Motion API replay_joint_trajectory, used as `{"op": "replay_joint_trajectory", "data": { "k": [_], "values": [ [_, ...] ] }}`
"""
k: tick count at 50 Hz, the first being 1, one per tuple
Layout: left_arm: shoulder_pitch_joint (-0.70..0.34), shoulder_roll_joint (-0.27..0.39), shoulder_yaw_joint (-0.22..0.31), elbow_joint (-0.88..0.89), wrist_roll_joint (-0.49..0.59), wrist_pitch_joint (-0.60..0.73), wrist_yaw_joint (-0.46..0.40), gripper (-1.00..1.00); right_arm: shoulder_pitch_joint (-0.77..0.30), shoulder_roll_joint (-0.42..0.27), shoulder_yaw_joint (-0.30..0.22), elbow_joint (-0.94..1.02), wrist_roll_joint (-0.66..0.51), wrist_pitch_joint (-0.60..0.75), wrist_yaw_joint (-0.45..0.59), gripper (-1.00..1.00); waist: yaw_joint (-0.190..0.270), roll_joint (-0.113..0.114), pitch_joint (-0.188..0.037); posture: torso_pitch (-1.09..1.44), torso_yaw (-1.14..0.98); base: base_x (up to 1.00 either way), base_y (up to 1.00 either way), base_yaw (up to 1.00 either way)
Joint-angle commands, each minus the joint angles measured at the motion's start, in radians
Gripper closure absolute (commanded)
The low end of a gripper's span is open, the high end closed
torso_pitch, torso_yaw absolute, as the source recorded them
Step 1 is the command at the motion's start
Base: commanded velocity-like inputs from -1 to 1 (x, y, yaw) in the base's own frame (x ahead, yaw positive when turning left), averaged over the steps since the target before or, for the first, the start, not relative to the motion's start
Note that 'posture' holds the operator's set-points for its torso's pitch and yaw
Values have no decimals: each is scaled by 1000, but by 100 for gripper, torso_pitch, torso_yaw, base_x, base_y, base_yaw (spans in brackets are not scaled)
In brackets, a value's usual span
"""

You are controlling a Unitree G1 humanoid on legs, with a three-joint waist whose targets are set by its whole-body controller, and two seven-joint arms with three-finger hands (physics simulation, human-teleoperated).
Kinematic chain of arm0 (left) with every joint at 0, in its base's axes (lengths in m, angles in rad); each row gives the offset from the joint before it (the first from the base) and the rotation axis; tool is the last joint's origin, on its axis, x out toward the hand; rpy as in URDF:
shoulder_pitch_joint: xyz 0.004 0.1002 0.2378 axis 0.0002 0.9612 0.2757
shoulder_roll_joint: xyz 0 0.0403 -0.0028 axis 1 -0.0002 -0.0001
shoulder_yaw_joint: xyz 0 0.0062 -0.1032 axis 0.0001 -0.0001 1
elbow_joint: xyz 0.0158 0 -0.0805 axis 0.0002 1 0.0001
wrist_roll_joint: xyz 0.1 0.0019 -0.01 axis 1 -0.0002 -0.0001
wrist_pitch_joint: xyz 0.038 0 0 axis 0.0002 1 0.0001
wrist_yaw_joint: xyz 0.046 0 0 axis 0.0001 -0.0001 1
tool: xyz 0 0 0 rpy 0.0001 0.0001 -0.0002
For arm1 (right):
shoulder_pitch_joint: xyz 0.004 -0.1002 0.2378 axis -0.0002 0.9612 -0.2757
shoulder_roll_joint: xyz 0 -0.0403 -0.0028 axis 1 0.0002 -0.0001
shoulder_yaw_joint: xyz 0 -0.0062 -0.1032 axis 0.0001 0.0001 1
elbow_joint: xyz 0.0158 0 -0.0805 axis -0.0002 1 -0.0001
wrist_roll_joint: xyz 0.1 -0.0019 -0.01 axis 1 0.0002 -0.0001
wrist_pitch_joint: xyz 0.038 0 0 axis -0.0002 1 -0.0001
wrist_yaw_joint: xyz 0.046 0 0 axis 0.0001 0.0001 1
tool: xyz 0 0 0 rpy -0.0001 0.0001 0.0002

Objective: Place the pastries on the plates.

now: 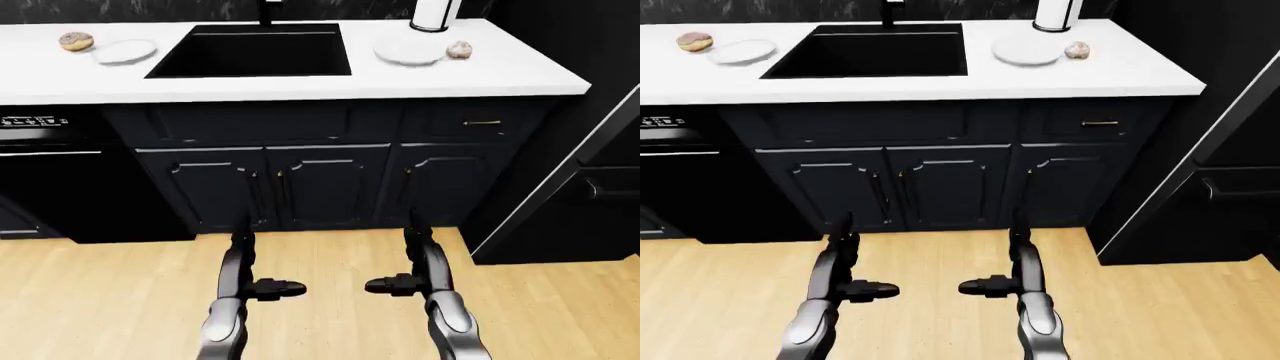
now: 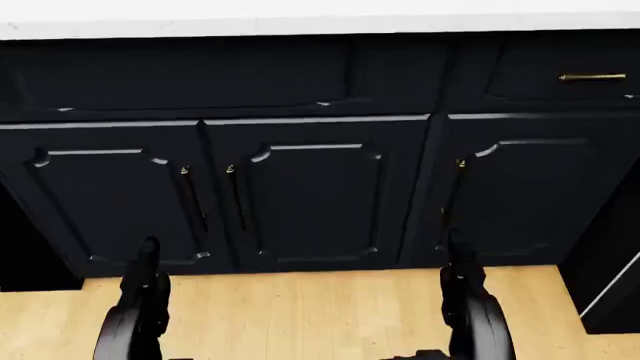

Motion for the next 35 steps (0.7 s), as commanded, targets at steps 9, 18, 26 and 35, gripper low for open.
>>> {"op": "replay_joint_trajectory", "data": {
  "k": [9,18,26,35],
  "values": [
    [-219,29,-17,-518,55,421,-54,-100,-200,-39,-39,-706,-23,474,-19,-100,4,-29,-79,0,0,0,11,0],
    [-431,64,3,-612,97,617,-87,-100,-355,-120,-117,-925,17,753,19,-100,-10,35,-67,0,0,5,35,0],
    [-525,95,22,-579,111,641,-93,-100,-432,-158,-125,-904,18,784,18,-100,-6,17,-48,0,0,16,47,0],
    [-539,132,83,-652,84,699,-68,-100,-465,-174,-130,-910,18,808,19,-100,-6,-65,-67,0,0,23,57,0]
  ]
}}
